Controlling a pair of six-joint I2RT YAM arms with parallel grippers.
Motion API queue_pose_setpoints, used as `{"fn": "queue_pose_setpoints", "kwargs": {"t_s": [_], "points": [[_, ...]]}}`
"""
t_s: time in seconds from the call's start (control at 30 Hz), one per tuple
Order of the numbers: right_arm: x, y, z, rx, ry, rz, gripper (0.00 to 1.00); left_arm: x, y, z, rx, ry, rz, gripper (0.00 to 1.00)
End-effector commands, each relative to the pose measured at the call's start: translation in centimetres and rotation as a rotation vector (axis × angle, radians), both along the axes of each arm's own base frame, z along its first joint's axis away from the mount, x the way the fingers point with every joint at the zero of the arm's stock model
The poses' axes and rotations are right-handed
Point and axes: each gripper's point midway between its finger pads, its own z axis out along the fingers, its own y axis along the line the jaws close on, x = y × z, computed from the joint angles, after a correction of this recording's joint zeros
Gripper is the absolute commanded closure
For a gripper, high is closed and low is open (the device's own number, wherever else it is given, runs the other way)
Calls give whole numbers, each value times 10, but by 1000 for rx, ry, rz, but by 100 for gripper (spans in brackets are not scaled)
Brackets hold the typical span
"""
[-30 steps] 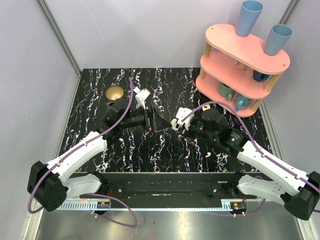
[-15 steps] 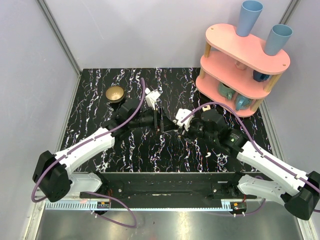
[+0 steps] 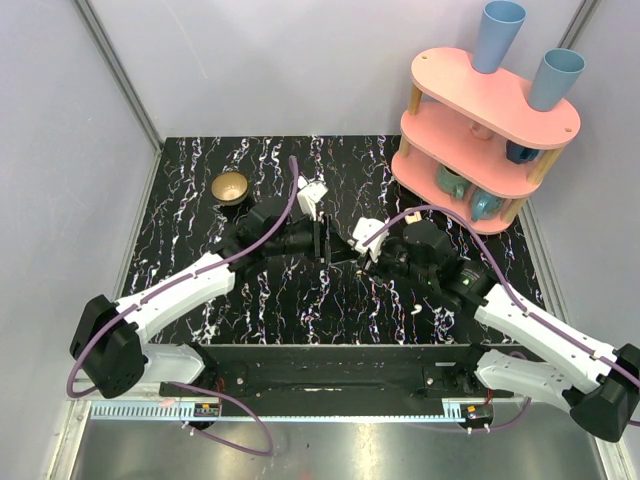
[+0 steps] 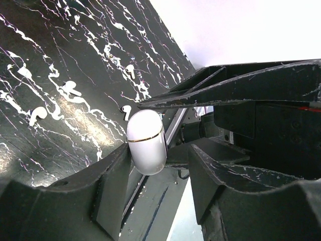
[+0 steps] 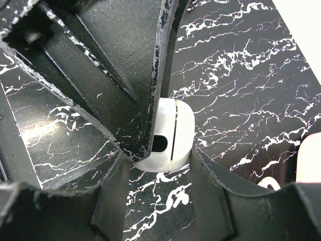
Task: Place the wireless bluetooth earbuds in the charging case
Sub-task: Pass from the right arm to the left
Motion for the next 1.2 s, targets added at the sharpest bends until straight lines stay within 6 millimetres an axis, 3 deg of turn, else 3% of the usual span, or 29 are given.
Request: {"fn": "queue_pose_setpoints", "kwargs": {"t_s": [0.0, 0.17, 0.27, 0.73, 0.97, 1.07, 1.17], "points": [[1, 3, 18, 46, -61, 2, 99, 5, -10, 29, -62, -65, -13, 47], [2, 1, 20, 49, -70, -5, 99, 2, -12, 27, -58, -61, -27, 49], [2, 1, 21, 52, -76, -6, 99, 2, -13, 26, -53, -60, -28, 57], [1, 1, 22, 58, -89, 1, 99, 1, -17, 23, -39, -53, -52, 56], [3, 0, 22, 56, -95, -10, 98, 0, -17, 22, -34, -56, -57, 71], [5, -2, 25, 67, -105, -28, 90, -1, -17, 20, -29, -62, -64, 82], [8, -4, 30, 94, -118, -59, 55, -5, -17, 25, -42, -90, -84, 97]]}}
